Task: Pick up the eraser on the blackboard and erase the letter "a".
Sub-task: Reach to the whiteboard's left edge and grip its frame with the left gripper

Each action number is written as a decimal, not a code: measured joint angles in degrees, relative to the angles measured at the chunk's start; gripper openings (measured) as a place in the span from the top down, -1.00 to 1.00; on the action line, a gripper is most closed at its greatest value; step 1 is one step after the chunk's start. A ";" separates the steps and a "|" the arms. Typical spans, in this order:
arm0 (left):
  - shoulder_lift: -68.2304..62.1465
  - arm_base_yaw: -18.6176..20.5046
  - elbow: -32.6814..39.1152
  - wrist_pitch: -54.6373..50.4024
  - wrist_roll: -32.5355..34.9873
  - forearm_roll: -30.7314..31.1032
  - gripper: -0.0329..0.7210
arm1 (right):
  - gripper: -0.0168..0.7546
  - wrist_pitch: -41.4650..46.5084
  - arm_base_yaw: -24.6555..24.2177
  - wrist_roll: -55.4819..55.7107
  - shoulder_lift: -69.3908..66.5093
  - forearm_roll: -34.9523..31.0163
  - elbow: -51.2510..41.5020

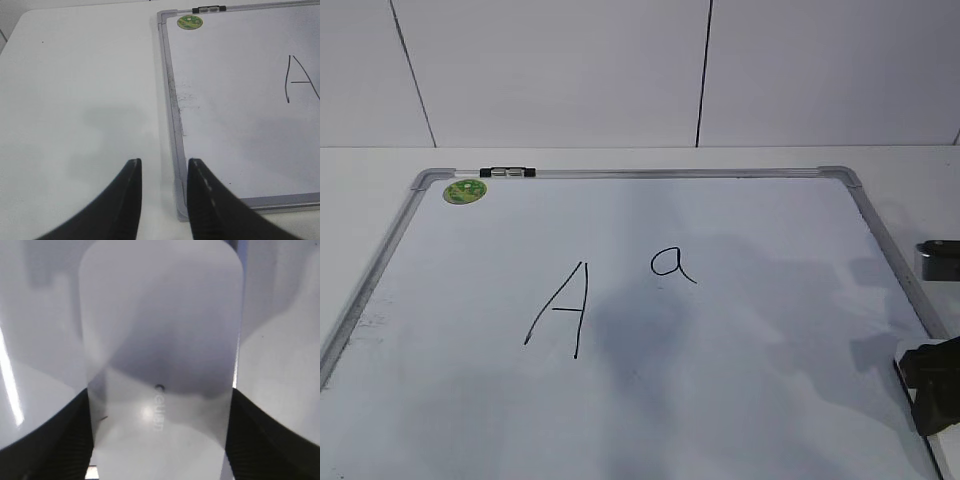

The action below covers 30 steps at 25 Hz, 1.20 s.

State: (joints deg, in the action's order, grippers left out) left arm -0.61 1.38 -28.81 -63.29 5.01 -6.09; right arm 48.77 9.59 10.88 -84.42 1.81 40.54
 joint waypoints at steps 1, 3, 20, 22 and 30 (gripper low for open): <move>0.00 0.00 0.00 0.00 0.00 0.00 0.29 | -0.51 0.00 0.00 0.00 0.00 0.00 0.00; 0.00 0.00 0.00 0.00 0.00 0.00 0.29 | -0.50 0.00 0.00 0.00 0.00 0.00 0.00; 0.00 0.00 0.00 0.00 0.00 0.00 0.29 | -0.50 0.45 0.04 0.62 0.00 0.24 0.12; 0.00 0.00 0.00 0.00 0.00 0.00 0.29 | -0.50 0.80 0.13 0.73 -0.11 0.23 0.23; 0.00 0.00 0.00 0.00 0.00 0.00 0.29 | -0.50 5.22 0.13 0.87 -0.11 0.36 4.33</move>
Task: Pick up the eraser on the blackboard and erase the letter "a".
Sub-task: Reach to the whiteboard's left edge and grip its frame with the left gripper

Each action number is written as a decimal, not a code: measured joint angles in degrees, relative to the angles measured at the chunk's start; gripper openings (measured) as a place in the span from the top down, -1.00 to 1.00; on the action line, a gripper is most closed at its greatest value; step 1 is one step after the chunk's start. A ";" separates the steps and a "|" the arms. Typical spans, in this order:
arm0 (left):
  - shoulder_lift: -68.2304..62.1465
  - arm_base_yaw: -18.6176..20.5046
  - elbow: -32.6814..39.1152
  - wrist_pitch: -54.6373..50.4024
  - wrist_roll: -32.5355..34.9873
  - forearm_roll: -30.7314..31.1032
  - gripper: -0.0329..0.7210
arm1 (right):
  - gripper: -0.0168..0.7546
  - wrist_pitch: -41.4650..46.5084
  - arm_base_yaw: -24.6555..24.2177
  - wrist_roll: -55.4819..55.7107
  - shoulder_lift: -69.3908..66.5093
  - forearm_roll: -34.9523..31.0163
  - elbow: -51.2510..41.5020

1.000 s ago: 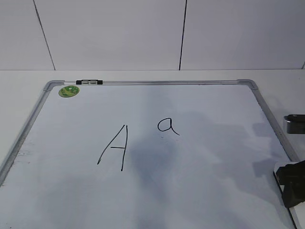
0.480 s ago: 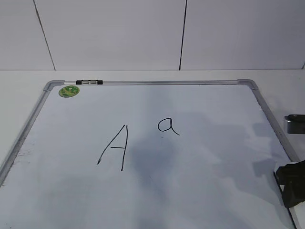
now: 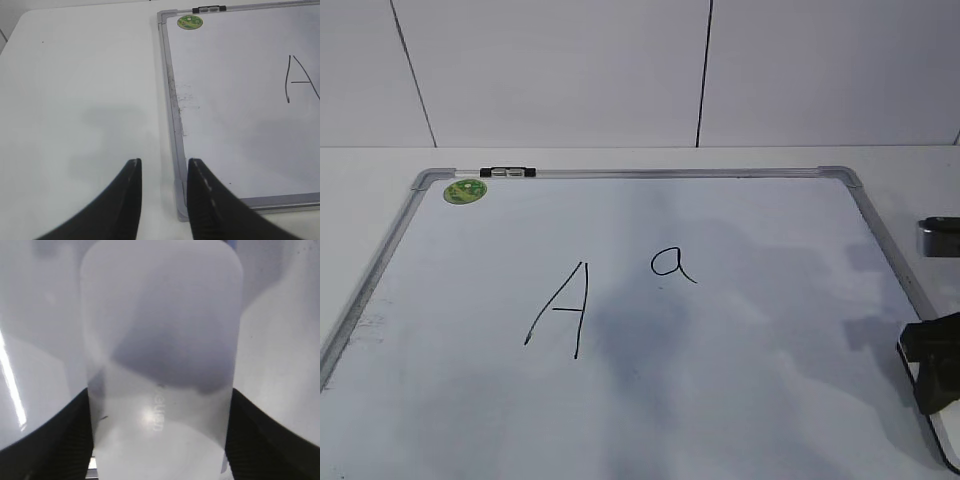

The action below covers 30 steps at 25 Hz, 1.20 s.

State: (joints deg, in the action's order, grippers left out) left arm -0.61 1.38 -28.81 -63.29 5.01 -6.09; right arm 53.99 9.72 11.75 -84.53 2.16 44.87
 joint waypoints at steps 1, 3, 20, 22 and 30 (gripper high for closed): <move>0.00 0.00 0.00 0.00 0.00 0.00 0.29 | -0.50 0.18 0.00 0.03 0.12 0.00 0.42; 0.00 0.00 0.00 0.00 0.00 0.00 0.29 | -0.50 0.64 0.00 0.03 0.45 -0.22 0.96; 0.00 0.00 0.00 0.00 0.00 0.00 0.29 | -0.50 8.14 11.48 -1.90 -4.07 -1.46 16.54; 0.00 0.00 0.00 0.00 0.00 0.00 0.29 | -0.50 8.76 12.71 -1.90 -5.21 -1.34 18.03; 0.00 0.00 0.00 0.00 0.00 0.00 0.29 | -0.50 12.85 19.61 -1.90 -10.27 0.82 24.15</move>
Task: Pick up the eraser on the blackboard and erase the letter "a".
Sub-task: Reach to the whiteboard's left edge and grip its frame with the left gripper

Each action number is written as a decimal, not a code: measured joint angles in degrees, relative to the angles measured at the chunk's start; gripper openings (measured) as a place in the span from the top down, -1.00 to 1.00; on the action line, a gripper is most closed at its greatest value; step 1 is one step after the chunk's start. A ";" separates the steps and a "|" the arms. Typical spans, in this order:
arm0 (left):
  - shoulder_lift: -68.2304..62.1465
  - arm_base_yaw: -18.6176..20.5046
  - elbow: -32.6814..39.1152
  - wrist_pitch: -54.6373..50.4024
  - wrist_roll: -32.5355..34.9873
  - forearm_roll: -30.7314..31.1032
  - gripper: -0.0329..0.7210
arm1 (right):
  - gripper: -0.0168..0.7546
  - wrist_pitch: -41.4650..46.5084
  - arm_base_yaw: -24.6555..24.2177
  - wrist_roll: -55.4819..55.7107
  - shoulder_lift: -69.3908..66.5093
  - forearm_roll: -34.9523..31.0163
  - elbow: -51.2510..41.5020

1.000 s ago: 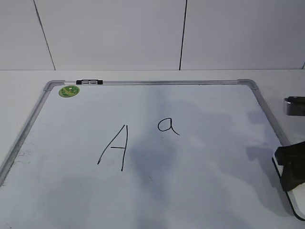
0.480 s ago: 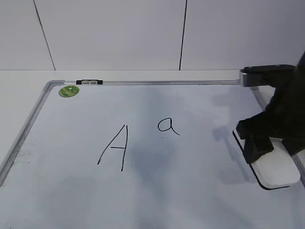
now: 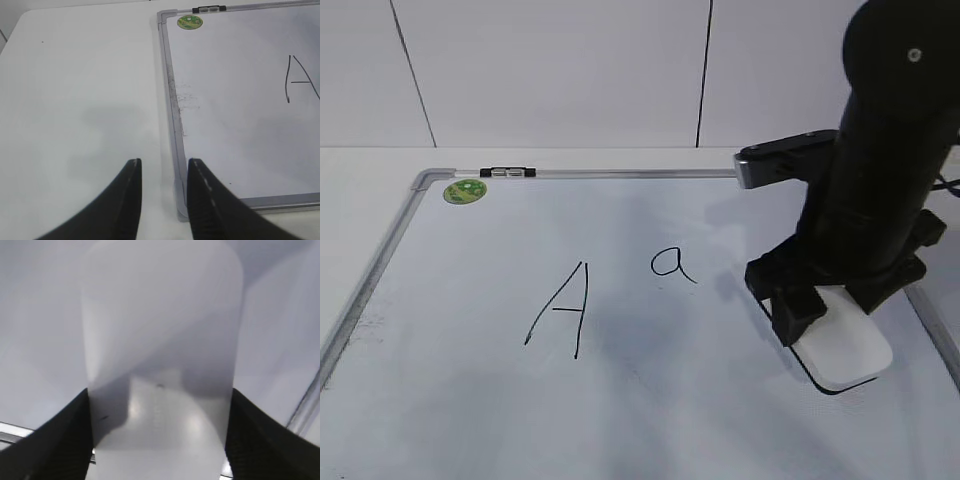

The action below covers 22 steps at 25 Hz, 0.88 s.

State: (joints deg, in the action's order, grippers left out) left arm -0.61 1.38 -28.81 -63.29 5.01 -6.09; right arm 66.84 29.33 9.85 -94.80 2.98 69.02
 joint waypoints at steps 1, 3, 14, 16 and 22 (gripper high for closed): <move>0.00 0.00 0.00 0.00 0.00 0.00 0.29 | -0.50 0.39 0.80 0.00 -0.59 0.29 0.82; 0.00 0.00 0.00 0.00 0.00 0.00 0.29 | -0.50 0.86 2.65 0.00 -1.73 1.04 2.00; 0.00 0.00 0.00 0.00 0.00 -0.86 0.29 | -0.50 2.27 4.92 0.00 -3.39 2.26 3.07; 0.00 0.00 0.00 0.00 0.00 -0.94 0.29 | -0.50 2.27 4.92 0.00 -3.39 2.26 3.07; 0.00 0.00 0.00 0.00 0.00 -1.36 0.29 | -0.50 1.89 4.92 0.00 -3.39 2.26 3.07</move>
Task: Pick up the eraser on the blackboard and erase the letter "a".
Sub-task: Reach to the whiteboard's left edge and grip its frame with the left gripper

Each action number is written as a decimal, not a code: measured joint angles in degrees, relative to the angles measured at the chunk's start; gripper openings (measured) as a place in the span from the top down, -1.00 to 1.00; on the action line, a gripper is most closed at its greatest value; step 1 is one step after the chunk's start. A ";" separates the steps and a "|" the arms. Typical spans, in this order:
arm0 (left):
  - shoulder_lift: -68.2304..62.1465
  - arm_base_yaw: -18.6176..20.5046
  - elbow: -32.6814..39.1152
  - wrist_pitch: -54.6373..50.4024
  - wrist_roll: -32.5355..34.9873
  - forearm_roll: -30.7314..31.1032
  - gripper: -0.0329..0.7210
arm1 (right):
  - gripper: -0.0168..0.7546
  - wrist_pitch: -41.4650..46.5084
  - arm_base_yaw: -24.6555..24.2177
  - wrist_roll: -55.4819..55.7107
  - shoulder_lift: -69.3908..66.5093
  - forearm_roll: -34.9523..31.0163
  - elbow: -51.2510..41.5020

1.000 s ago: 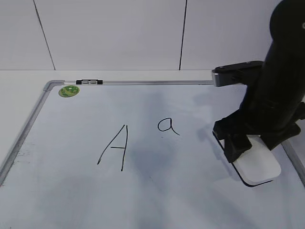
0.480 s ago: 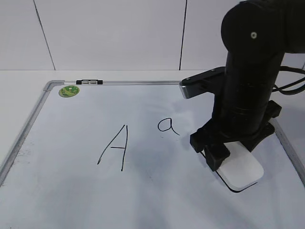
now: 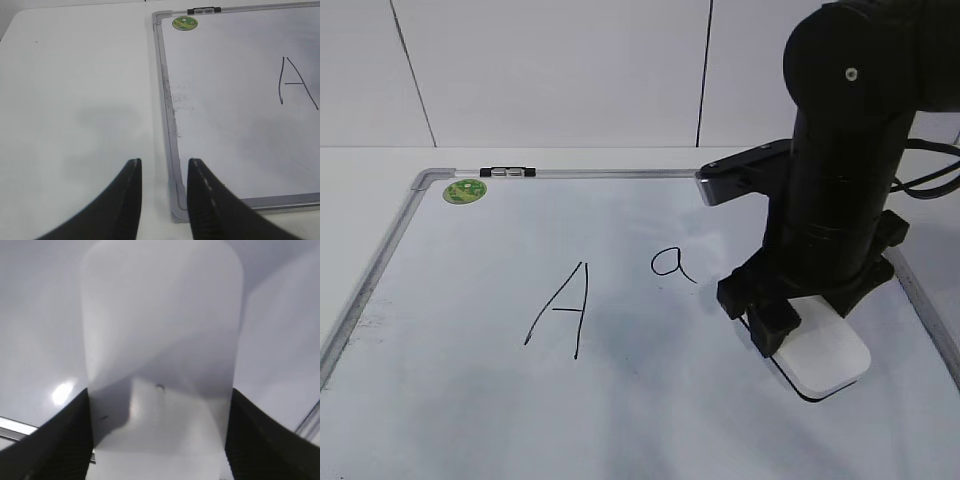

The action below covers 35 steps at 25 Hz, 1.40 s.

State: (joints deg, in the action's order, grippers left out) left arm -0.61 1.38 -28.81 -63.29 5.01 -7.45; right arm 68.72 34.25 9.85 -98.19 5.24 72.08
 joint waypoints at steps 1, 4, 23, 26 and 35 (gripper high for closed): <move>0.00 0.00 0.00 0.00 0.00 -0.30 0.29 | -0.50 -0.14 0.00 0.00 -0.13 0.00 0.00; -0.63 0.00 -0.30 0.00 0.00 -1.19 0.29 | -0.50 -0.34 0.00 0.00 -0.13 0.00 0.00; -38.97 0.00 -15.16 10.52 0.00 -3.81 0.29 | -0.50 -1.05 0.00 0.00 -0.17 0.09 0.00; -44.45 0.00 -15.66 11.02 0.00 -4.38 0.29 | -0.50 -1.77 0.00 0.11 -0.17 0.09 0.00; -62.59 0.00 -21.59 11.37 0.00 -4.61 0.29 | -0.50 -3.41 0.00 0.11 -0.17 -1.36 0.00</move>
State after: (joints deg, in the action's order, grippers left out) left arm -63.20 1.38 -50.40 -51.92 5.01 -12.06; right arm 65.31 34.25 9.96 -98.36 3.88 72.08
